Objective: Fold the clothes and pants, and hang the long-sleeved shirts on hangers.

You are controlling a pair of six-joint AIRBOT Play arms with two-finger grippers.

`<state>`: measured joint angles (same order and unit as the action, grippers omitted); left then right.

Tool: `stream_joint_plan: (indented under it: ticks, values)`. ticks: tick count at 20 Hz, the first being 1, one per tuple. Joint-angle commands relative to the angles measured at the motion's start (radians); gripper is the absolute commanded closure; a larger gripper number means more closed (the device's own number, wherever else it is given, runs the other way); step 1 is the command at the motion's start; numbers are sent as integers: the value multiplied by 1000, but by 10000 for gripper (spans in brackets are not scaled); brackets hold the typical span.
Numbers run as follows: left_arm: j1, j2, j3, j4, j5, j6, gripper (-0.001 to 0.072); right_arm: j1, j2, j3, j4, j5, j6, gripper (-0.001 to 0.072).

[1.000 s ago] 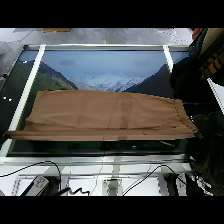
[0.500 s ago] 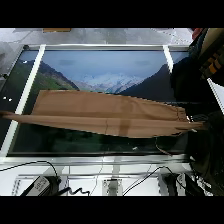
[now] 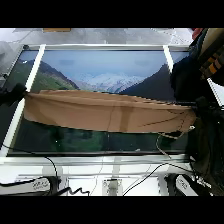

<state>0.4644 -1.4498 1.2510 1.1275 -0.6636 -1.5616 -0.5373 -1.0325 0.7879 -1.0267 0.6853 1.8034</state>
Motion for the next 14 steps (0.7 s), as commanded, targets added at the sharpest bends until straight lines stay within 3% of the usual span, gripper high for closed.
stream_joint_plan:
  ticks: [1,5,12,13,14]
  values:
    - [-48,-129,115,-6,40,-66,698,47,-143,0,73,-193,81,685]
    - [-83,-198,143,-7,119,-74,697,57,-233,0,172,-312,81,685]
    - [-148,-274,144,-7,230,-74,687,135,-317,3,192,-499,80,684]
    - [-149,-275,143,-6,230,-73,573,144,-318,3,178,-521,79,630]
    - [-149,-275,144,-6,230,-73,187,148,-318,3,166,-537,68,316]
